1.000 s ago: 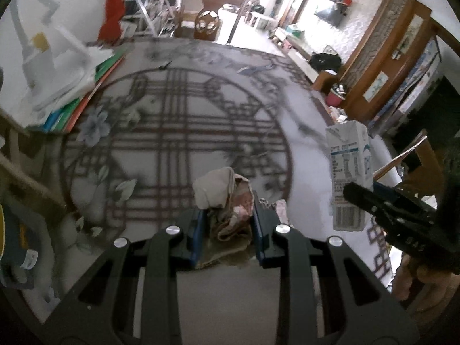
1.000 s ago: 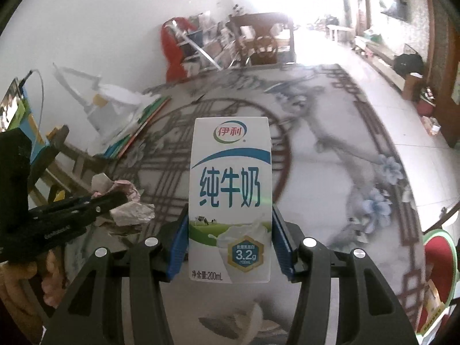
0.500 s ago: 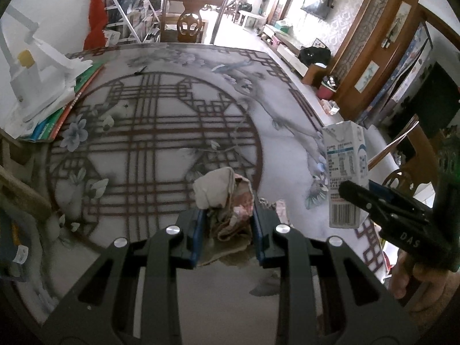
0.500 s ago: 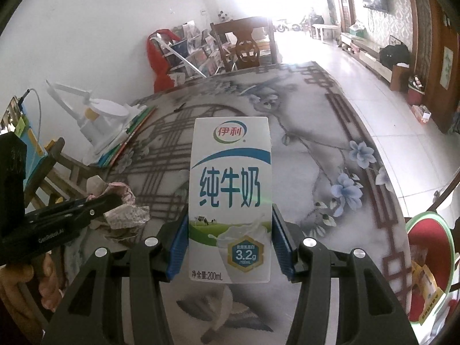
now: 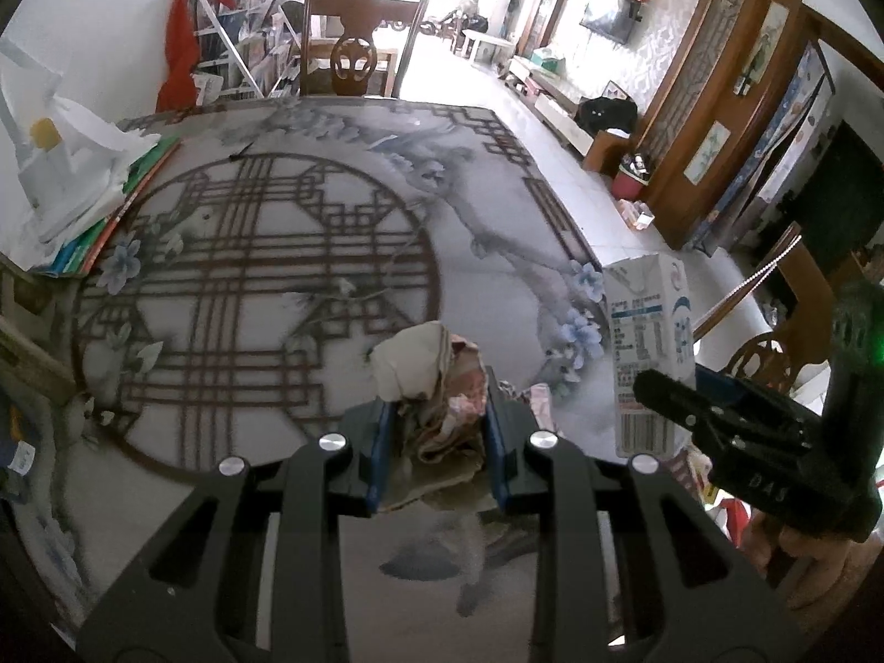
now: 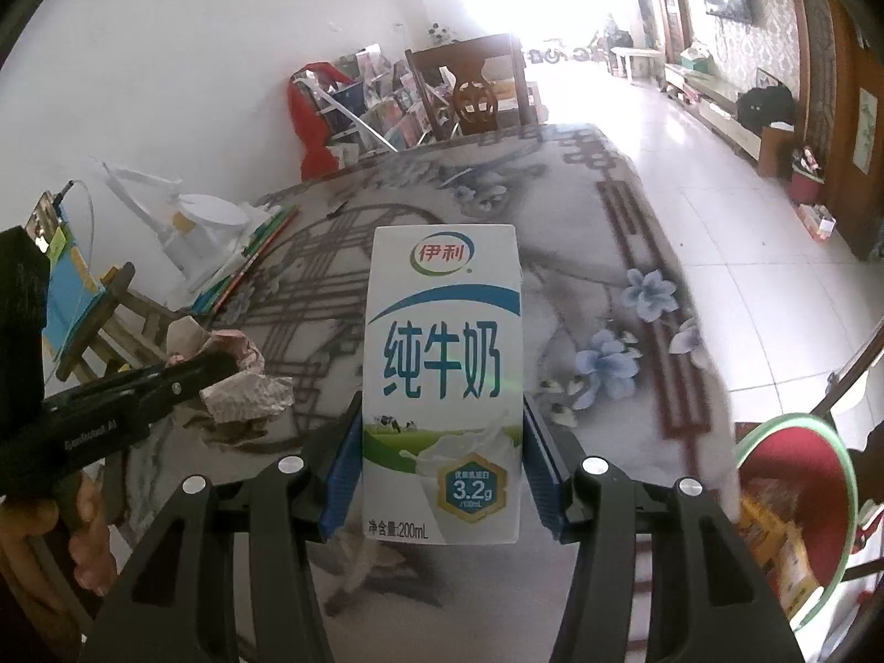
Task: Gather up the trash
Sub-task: 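Lift the tissue and white milk carton and carry them toward the red bin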
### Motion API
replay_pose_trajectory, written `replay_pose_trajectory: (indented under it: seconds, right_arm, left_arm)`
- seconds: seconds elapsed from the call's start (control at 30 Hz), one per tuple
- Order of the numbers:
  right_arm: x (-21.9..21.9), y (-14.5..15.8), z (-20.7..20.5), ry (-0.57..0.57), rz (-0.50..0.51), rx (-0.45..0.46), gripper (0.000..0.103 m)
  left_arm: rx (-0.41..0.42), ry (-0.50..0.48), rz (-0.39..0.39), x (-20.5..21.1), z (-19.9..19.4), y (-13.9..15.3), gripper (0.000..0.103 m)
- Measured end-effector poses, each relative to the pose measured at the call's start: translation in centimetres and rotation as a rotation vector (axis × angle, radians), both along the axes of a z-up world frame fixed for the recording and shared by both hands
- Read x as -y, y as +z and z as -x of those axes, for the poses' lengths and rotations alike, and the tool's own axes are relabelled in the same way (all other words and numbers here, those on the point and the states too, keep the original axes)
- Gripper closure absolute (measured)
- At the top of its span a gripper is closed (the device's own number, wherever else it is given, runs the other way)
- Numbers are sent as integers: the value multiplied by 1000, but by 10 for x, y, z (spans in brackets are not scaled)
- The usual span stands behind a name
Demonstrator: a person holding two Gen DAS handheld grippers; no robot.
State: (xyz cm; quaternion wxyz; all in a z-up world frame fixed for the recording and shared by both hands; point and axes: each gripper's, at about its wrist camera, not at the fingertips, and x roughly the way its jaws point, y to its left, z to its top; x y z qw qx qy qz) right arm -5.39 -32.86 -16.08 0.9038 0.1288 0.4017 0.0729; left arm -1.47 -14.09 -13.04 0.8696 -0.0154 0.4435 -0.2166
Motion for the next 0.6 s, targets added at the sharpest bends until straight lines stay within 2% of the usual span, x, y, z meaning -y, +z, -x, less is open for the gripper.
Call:
replay_pose_trajectory:
  seconds: [0.3, 0.6]
  right_arm:
    - [45, -2, 14, -4, -16, -12, 53]
    - [84, -7, 31, -37, -38, -20, 53]
  left_arm:
    - [-1, 8, -6, 42, 11, 2, 76]
    - [0, -23, -22, 81, 22, 4, 76]
